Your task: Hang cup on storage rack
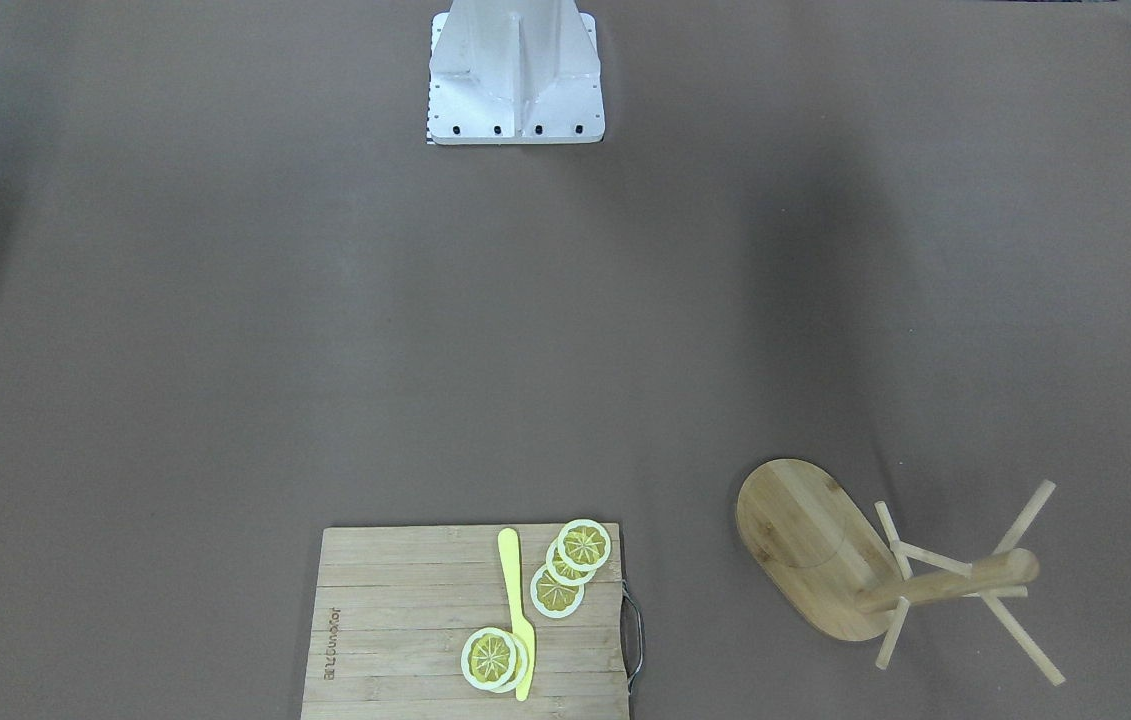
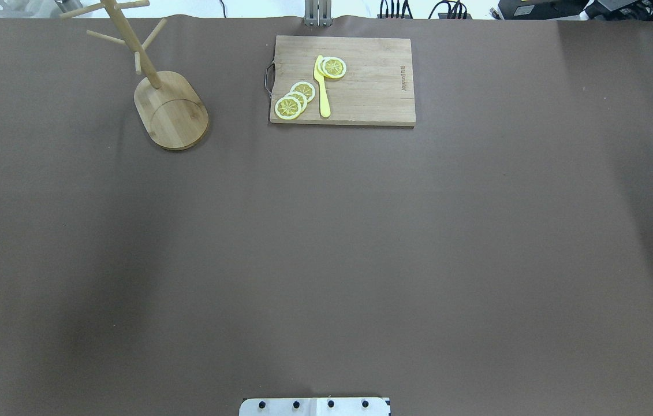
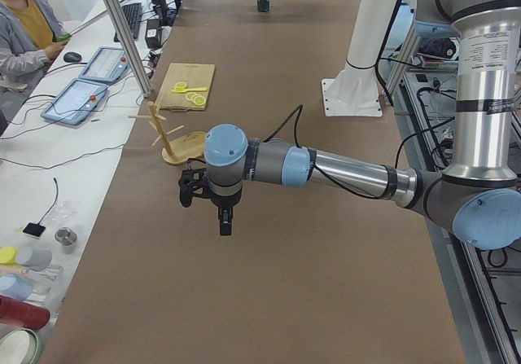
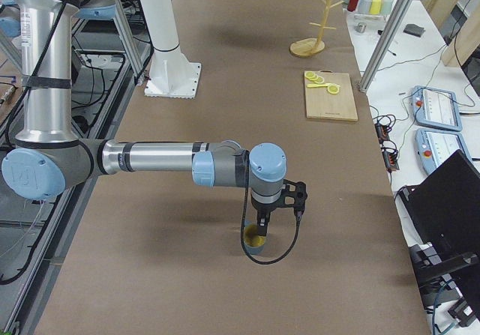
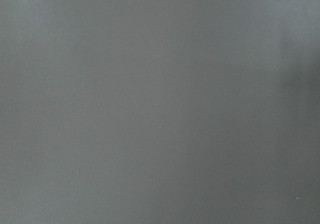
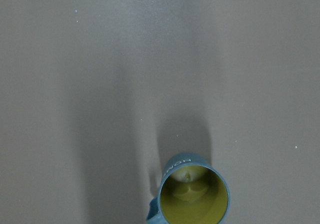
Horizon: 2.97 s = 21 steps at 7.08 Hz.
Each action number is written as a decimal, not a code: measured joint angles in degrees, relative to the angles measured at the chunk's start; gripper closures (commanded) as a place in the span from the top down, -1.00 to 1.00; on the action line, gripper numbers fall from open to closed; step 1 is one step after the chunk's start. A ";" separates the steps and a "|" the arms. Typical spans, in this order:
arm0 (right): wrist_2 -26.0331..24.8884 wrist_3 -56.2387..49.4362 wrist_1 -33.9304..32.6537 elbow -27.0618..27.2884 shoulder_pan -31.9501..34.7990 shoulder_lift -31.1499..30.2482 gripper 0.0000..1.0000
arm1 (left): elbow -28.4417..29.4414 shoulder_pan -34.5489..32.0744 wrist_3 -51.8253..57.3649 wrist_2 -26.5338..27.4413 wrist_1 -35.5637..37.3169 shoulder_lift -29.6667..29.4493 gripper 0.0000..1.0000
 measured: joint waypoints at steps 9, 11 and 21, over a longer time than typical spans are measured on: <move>1.12 0.30 3.07 1.89 -0.16 -0.83 1.00 | 0.05 -0.07 -0.61 -0.17 0.09 -0.95 0.96; 1.30 0.08 3.29 1.93 -0.16 -0.94 1.00 | 0.26 -0.06 -0.56 -0.65 -0.10 -0.50 0.96; -0.32 -1.20 3.17 -3.25 -0.37 -1.88 0.98 | 1.62 0.38 -0.64 -1.43 -4.15 -0.22 0.96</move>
